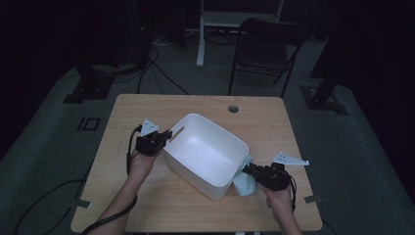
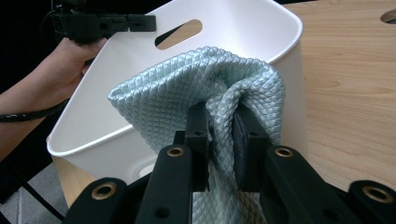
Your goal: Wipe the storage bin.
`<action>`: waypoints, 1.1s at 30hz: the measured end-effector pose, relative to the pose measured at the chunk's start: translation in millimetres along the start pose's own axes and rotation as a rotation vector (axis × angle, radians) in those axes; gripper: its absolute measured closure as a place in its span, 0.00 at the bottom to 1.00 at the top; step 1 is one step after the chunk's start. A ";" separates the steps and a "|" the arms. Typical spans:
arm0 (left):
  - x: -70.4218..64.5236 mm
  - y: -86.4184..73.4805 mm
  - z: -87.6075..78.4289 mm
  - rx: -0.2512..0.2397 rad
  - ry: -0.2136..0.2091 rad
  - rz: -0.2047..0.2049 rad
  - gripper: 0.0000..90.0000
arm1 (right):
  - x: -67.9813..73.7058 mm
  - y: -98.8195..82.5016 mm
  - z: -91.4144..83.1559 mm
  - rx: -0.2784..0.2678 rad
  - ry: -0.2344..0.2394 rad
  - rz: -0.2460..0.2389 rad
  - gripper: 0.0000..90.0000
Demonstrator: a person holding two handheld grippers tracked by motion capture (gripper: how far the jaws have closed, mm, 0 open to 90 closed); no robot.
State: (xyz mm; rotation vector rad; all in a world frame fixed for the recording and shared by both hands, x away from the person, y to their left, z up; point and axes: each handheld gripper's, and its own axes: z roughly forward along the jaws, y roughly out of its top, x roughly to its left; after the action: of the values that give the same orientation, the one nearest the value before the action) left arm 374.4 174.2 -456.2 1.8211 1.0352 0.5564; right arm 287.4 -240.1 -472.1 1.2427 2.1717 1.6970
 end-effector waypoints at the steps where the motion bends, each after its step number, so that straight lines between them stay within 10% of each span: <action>1: -0.2 -0.1 0.2 -0.002 0.003 -0.005 0.97 | 0.1 -0.5 0.7 0.005 -0.008 -0.001 0.87; 33: -5.4 0.7 1.0 0.006 0.052 0.001 0.97 | 9.7 -8.5 5.7 0.064 -0.024 -0.007 0.87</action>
State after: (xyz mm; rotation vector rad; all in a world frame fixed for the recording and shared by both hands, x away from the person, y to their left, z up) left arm 372.5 169.0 -455.7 1.8212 1.0715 0.6043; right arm 279.7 -229.8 -477.8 1.2624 2.2303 1.6129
